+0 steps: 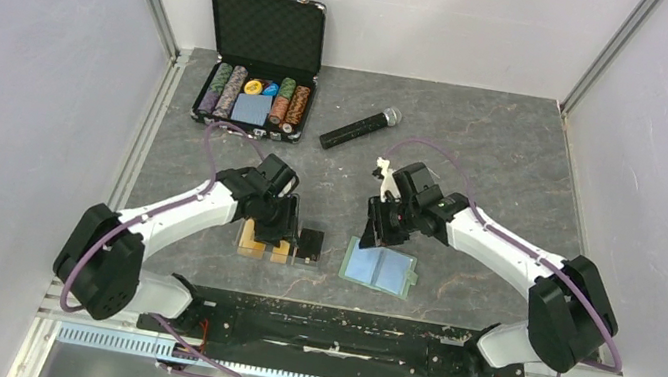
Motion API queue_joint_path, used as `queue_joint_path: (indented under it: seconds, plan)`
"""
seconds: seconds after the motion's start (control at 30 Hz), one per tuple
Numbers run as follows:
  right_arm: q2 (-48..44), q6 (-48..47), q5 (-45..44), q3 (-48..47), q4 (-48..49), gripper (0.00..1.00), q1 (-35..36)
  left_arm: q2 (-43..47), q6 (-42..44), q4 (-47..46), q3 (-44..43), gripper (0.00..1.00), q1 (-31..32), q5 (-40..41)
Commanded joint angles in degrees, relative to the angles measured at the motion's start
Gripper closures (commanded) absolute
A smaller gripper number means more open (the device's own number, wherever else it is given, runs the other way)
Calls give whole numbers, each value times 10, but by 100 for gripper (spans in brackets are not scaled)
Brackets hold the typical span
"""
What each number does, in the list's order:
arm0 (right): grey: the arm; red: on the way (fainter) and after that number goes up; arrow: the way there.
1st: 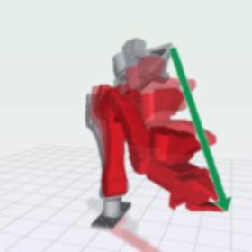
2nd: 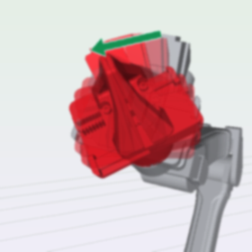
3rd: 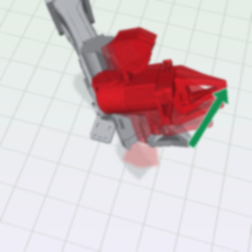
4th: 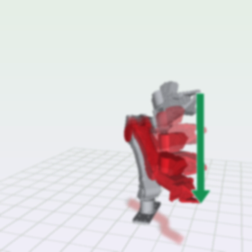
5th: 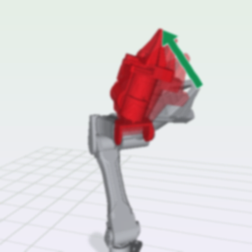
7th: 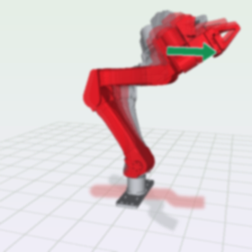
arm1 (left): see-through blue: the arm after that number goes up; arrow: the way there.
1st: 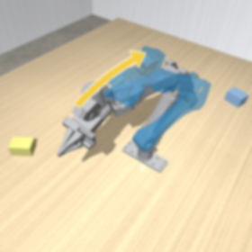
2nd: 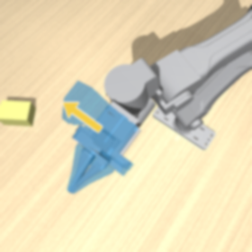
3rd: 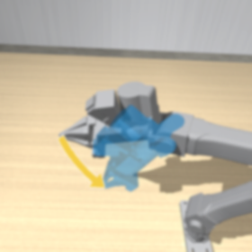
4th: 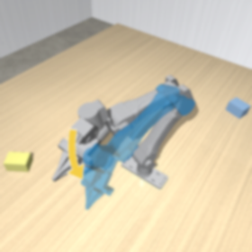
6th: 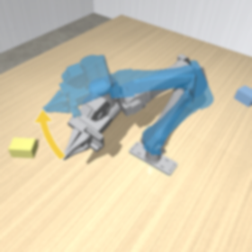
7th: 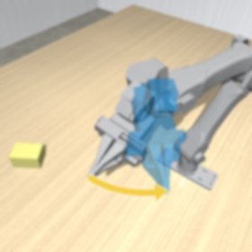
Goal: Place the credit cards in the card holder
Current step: Pick up the credit card from the storage box.
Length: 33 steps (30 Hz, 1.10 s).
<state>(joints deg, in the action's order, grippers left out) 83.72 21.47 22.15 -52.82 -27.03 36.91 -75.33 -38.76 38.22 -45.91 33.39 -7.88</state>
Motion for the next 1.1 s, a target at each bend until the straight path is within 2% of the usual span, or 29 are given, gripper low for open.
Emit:
queue_joint_path:
  seconds: [0.0, 0.43, 0.53, 0.8, 1.07]
  plan:
    - [0, 21, 9, -9, 31, 72, 12, -25, 30, -35, 1, 47, -1, -16]
    - [-4, 22, 7, 8, 36, 73, 16, -90, 28, -90, -5, 60, 16, -49]
    - [-6, 21, 6, 12, 36, 73, 16, -98, 25, -88, -7, 66, 25, -37]
    - [-13, 19, 4, 24, 36, 73, 16, -107, 23, -55, -25, 90, 58, 19]
    - [-13, 18, 2, 23, 36, 73, 16, -123, 28, -3, -64, 93, 93, 76]
